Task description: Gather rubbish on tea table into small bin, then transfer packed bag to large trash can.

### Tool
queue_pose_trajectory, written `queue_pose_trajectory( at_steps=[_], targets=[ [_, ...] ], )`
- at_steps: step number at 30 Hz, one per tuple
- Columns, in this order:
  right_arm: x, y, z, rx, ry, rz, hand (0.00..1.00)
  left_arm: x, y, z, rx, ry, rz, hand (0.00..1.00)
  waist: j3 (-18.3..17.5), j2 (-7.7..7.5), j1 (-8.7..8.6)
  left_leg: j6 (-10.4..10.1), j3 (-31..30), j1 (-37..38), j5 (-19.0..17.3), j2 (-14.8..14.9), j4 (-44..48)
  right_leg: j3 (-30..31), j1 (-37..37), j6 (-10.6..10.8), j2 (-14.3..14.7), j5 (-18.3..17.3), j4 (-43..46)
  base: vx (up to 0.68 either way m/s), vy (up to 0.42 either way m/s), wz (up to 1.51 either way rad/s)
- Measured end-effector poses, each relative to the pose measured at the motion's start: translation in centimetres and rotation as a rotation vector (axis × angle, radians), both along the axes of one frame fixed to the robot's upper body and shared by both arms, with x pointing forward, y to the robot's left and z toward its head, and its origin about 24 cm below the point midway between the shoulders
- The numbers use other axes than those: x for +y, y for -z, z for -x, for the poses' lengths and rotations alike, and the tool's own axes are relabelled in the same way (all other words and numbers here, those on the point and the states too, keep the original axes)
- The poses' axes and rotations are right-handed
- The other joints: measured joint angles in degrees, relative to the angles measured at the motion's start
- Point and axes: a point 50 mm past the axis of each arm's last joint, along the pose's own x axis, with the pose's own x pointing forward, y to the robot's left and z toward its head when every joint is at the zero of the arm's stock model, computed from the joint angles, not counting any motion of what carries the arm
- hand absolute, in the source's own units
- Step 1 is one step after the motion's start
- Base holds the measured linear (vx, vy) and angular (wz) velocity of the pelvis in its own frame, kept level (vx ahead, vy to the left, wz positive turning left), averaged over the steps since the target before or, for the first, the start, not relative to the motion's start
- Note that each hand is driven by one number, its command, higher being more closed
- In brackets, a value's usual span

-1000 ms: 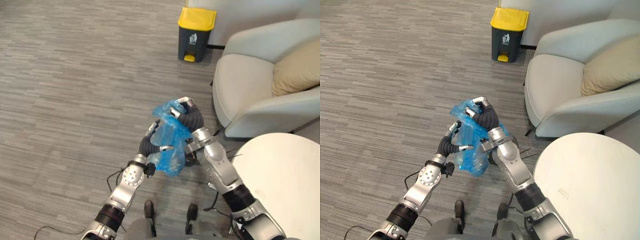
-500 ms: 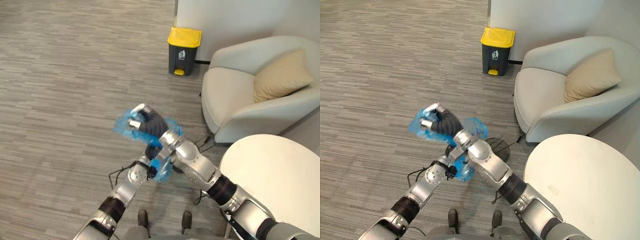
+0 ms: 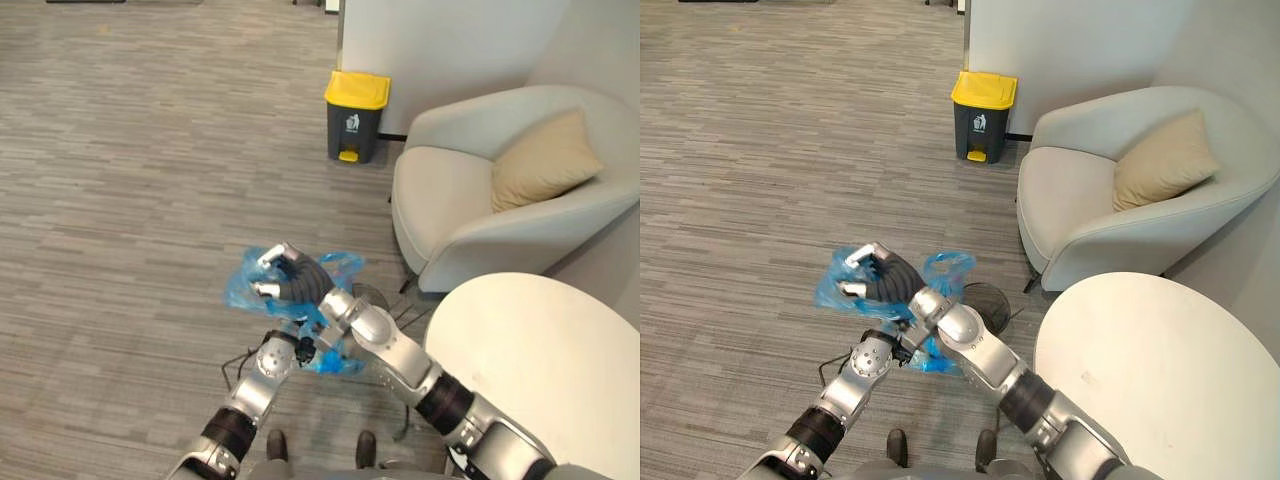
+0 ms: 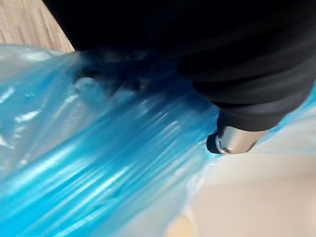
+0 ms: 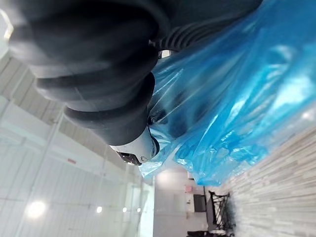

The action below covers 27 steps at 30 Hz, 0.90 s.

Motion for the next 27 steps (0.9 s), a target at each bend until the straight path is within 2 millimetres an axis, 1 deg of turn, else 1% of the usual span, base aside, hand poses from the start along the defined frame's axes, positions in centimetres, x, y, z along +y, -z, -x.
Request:
queue_pose_trajectory(
  at_steps=[1,3,4,5,7,9,10,11,12,13,14,15,16,17,18,19,20,21,22,23,24,25,27],
  targets=[
    [-0.8,0.2,-0.1,-0.021,0.041,0.032,0.00,0.5,0.2,0.3,0.007,-0.022,0.000,1.00,0.00,0.00,0.03,0.02,0.00,0.00,-0.02,0.03,0.00,0.02,0.00,0.01,0.00,-0.01,0.00,0.00,0.000,0.00],
    [-3.2,0.8,-0.2,-0.060,0.148,0.135,0.00,1.9,0.7,1.1,0.032,-0.071,-0.010,1.00,-0.01,-0.01,0.05,0.08,0.00,0.01,-0.09,0.09,-0.01,0.02,0.04,0.05,-0.01,-0.04,-0.04,0.00,0.000,0.00],
    [-4.7,1.4,-0.2,-0.071,0.211,0.198,0.00,2.7,1.2,1.7,0.051,-0.098,-0.016,1.00,-0.01,-0.01,0.07,0.12,-0.02,-0.01,-0.13,0.16,-0.01,0.02,0.08,0.05,-0.01,-0.04,-0.14,0.00,0.000,0.00],
    [-5.4,1.7,-0.1,-0.073,0.241,0.223,0.00,3.1,1.4,2.0,0.061,-0.115,-0.016,1.00,-0.01,-0.01,0.06,0.13,-0.03,-0.01,-0.15,0.21,-0.01,0.02,0.12,0.05,-0.01,-0.04,-0.23,0.00,0.000,0.00],
    [-7.6,2.4,0.5,-0.078,0.342,0.295,0.00,4.4,2.2,3.2,0.099,-0.177,0.001,1.00,-0.01,0.01,0.05,0.17,-0.31,-0.13,-0.17,0.24,-0.01,-0.07,0.36,0.06,0.00,-0.04,-0.70,0.00,0.006,0.06],
    [-9.8,3.2,1.7,-0.069,0.419,0.344,0.00,6.2,2.9,4.6,0.137,-0.256,-0.001,1.00,-0.01,0.01,-0.01,0.17,-0.61,-0.37,-0.18,0.21,-0.01,-0.31,0.35,0.23,-0.01,-0.16,-0.78,0.02,0.010,0.07],
    [-10.0,3.3,1.8,-0.067,0.426,0.351,0.00,6.4,3.0,4.8,0.142,-0.265,-0.001,1.00,-0.01,0.02,-0.01,0.17,-0.65,-0.42,-0.18,0.21,-0.01,-0.34,0.34,0.24,-0.01,-0.17,-0.78,0.01,0.012,0.07],
    [-11.3,4.1,2.5,-0.032,0.459,0.385,0.00,7.6,3.4,5.7,0.166,-0.317,-0.002,1.00,0.02,0.06,0.00,0.18,-0.98,-1.02,-0.18,0.11,-0.01,-0.64,0.31,0.32,-0.06,-0.26,-0.82,-0.01,0.017,0.17],
    [-12.4,5.0,3.3,0.009,0.486,0.406,0.00,8.4,3.9,6.3,0.190,-0.350,-0.007,1.00,0.02,0.19,-0.04,0.17,-1.56,-1.63,-0.18,-0.10,0.02,-1.42,0.14,0.42,-0.15,-0.52,-0.80,0.00,0.024,0.24],
    [-12.9,5.6,3.6,0.039,0.501,0.416,0.00,8.7,4.1,6.5,0.202,-0.363,-0.010,1.00,0.02,0.21,-0.06,0.16,-1.96,-2.01,-0.17,-0.17,0.08,-1.90,-0.03,0.36,-0.21,-0.59,-0.76,0.01,0.024,0.39],
    [-14.0,7.2,4.2,0.121,0.529,0.433,0.00,9.3,4.7,7.0,0.232,-0.386,-0.017,1.00,0.13,0.31,-0.13,0.12,-3.04,-2.80,-0.11,-0.31,0.41,-3.13,-0.19,0.45,-0.34,-0.69,-0.74,0.02,0.020,0.42],
    [-14.7,8.2,4.6,0.173,0.546,0.442,0.00,9.5,5.1,7.3,0.255,-0.394,-0.018,1.00,0.24,0.44,-0.18,0.12,-3.75,-3.50,-0.11,-0.45,0.79,-4.08,-0.21,0.52,-0.48,-0.87,-0.63,0.02,0.038,0.85],
    [-16.6,10.5,5.9,0.312,0.600,0.449,0.00,9.7,5.7,7.5,0.292,-0.395,-0.007,1.00,0.65,0.95,-0.67,0.26,-5.46,-5.40,-0.31,-1.16,2.38,-7.24,-0.27,0.77,-1.20,-2.01,0.40,0.00,0.046,0.88],
    [-17.2,11.4,6.3,0.367,0.624,0.448,0.00,9.8,5.9,7.8,0.306,-0.397,0.000,1.00,0.85,1.23,-1.00,0.79,-5.39,-6.02,-0.69,-1.24,2.82,-8.58,-0.31,0.70,-1.60,-2.55,1.06,0.00,0.054,1.09],
    [-18.2,12.6,7.2,0.444,0.660,0.445,0.00,9.9,6.4,8.2,0.330,-0.403,0.012,1.00,1.13,1.71,-1.62,2.03,-3.26,-7.01,-1.52,-1.08,3.82,-10.76,-0.28,1.06,-2.33,-3.51,1.97,0.04,0.074,1.13],
    [-19.5,14.2,8.5,0.547,0.727,0.434,0.00,10.2,6.9,8.8,0.366,-0.419,0.019,1.00,1.30,2.14,-2.29,3.53,1.34,-7.54,-2.51,-0.76,4.99,-13.38,-0.67,1.60,-3.90,-4.78,3.01,0.09,0.094,1.09],
    [-20.1,15.2,9.2,0.608,0.765,0.418,0.00,10.4,7.2,9.2,0.385,-0.424,0.023,1.00,1.46,2.45,-2.45,3.57,4.84,-8.09,-2.55,-0.13,5.74,-14.09,-1.05,1.96,-4.54,-5.35,3.75,0.11,0.094,0.83],
    [-20.3,15.9,9.6,0.651,0.783,0.414,0.00,10.6,7.4,9.6,0.397,-0.431,0.026,1.00,1.64,2.80,-2.42,3.52,5.99,-8.42,-2.52,0.13,6.46,-14.47,-0.94,2.38,-4.81,-5.71,4.29,0.09,0.063,0.32],
    [-20.3,16.8,10.0,0.707,0.805,0.401,0.00,11.1,7.8,10.5,0.425,-0.452,0.026,1.00,1.77,2.87,-2.06,3.50,6.34,-8.54,-2.54,-0.02,7.23,-14.44,-0.92,2.80,-5.27,-6.09,4.92,0.09,0.066,0.12],
    [-19.9,17.8,10.6,0.765,0.816,0.385,0.00,11.7,8.2,11.7,0.459,-0.483,0.027,1.00,2.01,2.48,-1.55,3.28,6.54,-8.62,-4.11,-0.25,8.85,-14.25,-0.56,3.61,-6.19,-6.65,5.46,0.13,0.089,0.09],
    [-19.4,18.5,11.0,0.806,0.816,0.374,0.00,12.2,8.6,13.0,0.497,-0.508,0.025,1.00,2.09,2.32,-1.33,3.50,6.51,-9.39,-6.40,-0.70,11.86,-14.45,-0.05,4.43,-7.25,-7.32,5.94,0.15,0.099,0.06],
    [-19.3,18.8,11.2,0.823,0.817,0.371,0.00,12.2,8.7,13.5,0.509,-0.517,0.026,1.00,2.13,2.26,-1.28,3.70,6.49,-9.95,-7.89,-1.00,13.83,-14.45,-0.05,4.97,-7.91,-8.03,6.81,0.16,0.132,0.12],
    [-19.2,19.4,11.8,0.862,0.838,0.371,0.00,12.4,9.3,15.5,0.563,-0.541,0.037,1.00,2.43,2.48,-1.19,4.31,6.02,-12.04,-14.07,-1.66,21.75,-14.49,-0.13,7.60,-10.68,-12.56,12.64,0.18,0.184,0.17]
  ],
)
